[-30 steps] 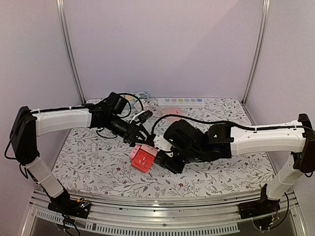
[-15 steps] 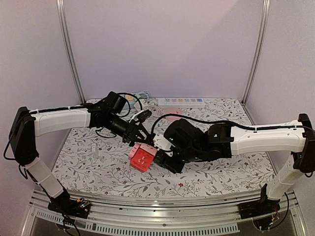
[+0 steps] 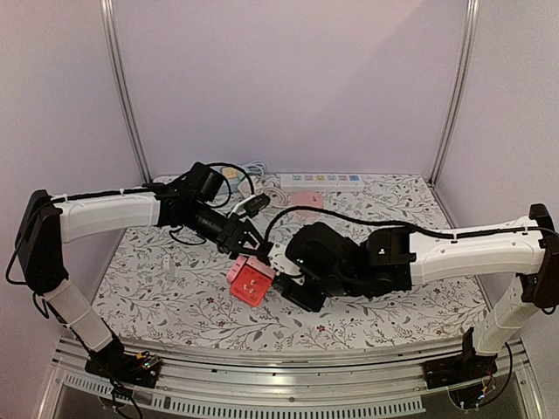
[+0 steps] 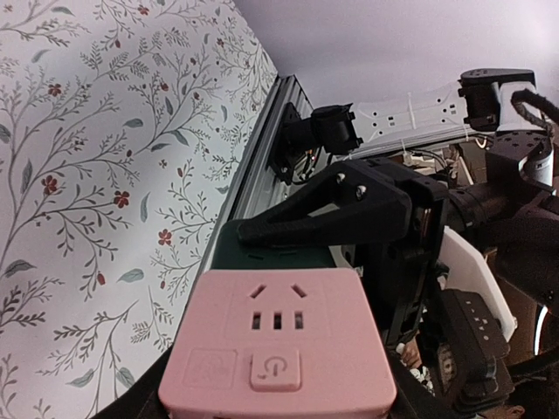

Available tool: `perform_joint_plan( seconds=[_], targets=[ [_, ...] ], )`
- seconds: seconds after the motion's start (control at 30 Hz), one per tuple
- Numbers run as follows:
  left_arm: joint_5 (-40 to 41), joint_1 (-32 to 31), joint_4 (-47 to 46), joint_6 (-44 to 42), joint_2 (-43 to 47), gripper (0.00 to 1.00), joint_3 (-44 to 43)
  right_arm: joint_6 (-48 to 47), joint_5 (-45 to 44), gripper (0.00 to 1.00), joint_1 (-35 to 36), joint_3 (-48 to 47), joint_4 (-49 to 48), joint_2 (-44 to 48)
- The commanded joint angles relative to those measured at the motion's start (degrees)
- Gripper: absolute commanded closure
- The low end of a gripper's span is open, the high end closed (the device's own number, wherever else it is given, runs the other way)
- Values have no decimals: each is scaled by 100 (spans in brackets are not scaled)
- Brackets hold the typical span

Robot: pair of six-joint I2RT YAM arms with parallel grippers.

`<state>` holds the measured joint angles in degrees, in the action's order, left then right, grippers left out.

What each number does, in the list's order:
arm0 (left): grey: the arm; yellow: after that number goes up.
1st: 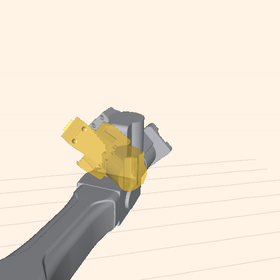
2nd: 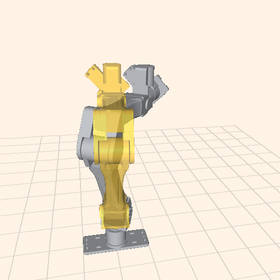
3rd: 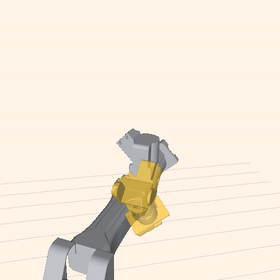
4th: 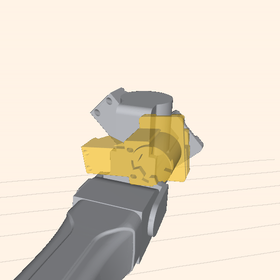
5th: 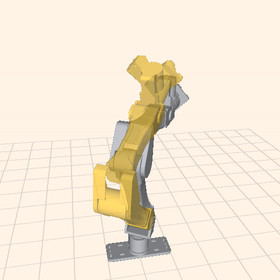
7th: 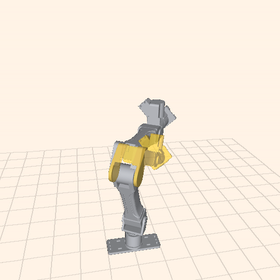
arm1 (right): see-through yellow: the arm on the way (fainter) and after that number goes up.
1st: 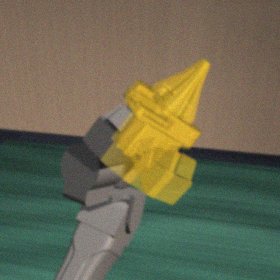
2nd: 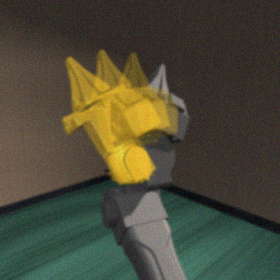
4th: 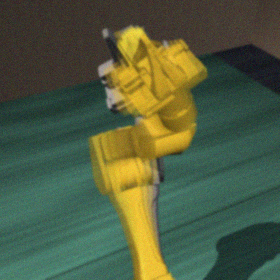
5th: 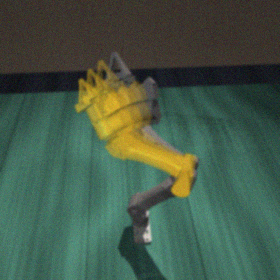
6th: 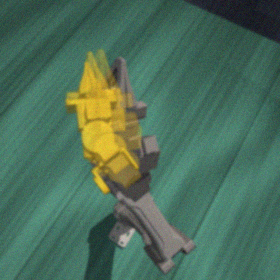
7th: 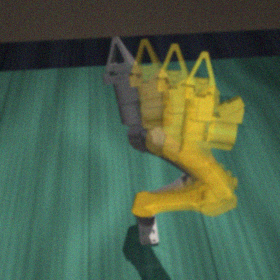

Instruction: Pull the plug off the socket

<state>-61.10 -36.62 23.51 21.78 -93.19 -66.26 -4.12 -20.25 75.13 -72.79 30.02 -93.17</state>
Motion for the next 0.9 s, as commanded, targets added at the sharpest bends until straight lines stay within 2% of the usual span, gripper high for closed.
perform_joint_plan(
  seconds=[0.0, 0.17, 0.5, 0.77, 0.87],
  targets=[
    [441, 437, -499, -167, 258, 94, -168, -235, 252, 66, 392, 20, 701, 115],
    [439, 437, -505, -161, 270, 94, -168, 24, 161, 66, 268, 1, 660, 120],
    [460, 437, -509, -163, 314, 94, -157, 915, 1037, 65, -592, 46, 654, 189],
    [514, 437, -490, -190, 326, 94, -143, 814, 1364, 64, -587, 46, 539, 206],
    [528, 437, -485, -197, 319, 94, -137, 690, 1171, 64, -415, 39, 518, 228]
  ],
)
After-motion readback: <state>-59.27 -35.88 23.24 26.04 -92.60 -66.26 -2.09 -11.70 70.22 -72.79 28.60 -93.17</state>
